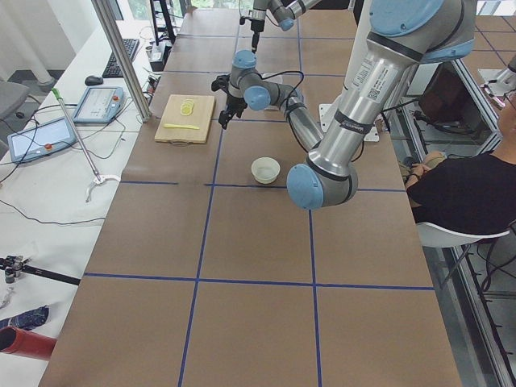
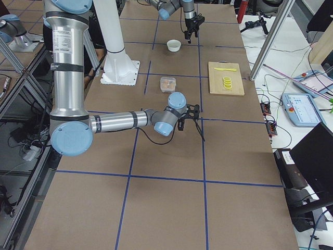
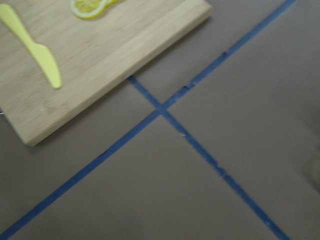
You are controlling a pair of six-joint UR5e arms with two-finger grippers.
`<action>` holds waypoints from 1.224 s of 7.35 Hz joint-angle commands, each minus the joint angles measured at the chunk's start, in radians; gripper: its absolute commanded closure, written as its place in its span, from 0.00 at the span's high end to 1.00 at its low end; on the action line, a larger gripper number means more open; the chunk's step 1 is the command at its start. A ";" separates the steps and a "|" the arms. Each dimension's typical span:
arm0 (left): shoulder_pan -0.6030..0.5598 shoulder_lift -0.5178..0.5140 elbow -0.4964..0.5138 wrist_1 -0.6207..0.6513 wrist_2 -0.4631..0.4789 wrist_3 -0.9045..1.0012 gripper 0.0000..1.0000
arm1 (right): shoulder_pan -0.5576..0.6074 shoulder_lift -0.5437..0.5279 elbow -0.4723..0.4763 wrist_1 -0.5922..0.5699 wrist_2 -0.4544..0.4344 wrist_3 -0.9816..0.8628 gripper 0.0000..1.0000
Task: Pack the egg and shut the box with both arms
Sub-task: 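Withdraw the left gripper away while the right gripper approaches the box lid, then push the clear lid down over the eggs with the right gripper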
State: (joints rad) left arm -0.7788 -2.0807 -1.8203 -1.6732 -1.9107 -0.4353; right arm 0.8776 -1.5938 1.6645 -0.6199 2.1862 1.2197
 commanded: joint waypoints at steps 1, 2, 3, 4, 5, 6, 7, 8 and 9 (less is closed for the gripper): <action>-0.104 0.079 -0.014 0.001 -0.048 0.192 1.00 | -0.181 0.008 0.101 0.022 -0.103 0.145 1.00; -0.132 0.085 -0.013 -0.002 -0.060 0.210 1.00 | -0.234 0.029 0.130 0.017 -0.112 0.199 1.00; -0.149 0.087 -0.010 -0.002 -0.060 0.237 1.00 | -0.276 0.064 0.132 0.014 -0.129 0.228 1.00; -0.164 0.087 -0.005 0.000 -0.062 0.257 1.00 | -0.307 0.118 0.132 -0.030 -0.160 0.230 1.00; -0.168 0.087 -0.004 -0.002 -0.062 0.259 1.00 | -0.333 0.209 0.133 -0.128 -0.190 0.231 1.00; -0.169 0.088 -0.004 -0.002 -0.062 0.259 1.00 | -0.341 0.327 0.135 -0.268 -0.194 0.233 1.00; -0.175 0.094 -0.007 -0.003 -0.062 0.259 1.00 | -0.333 0.339 0.183 -0.356 -0.186 0.248 1.00; -0.187 0.096 -0.008 -0.003 -0.062 0.260 1.00 | -0.324 0.263 0.261 -0.365 -0.163 0.247 1.00; -0.198 0.105 -0.010 -0.002 -0.062 0.260 1.00 | -0.257 0.221 0.287 -0.366 -0.133 0.242 1.00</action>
State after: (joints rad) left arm -0.9640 -1.9839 -1.8281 -1.6761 -1.9727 -0.1756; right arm 0.5675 -1.3229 1.8999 -0.9648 2.0229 1.4638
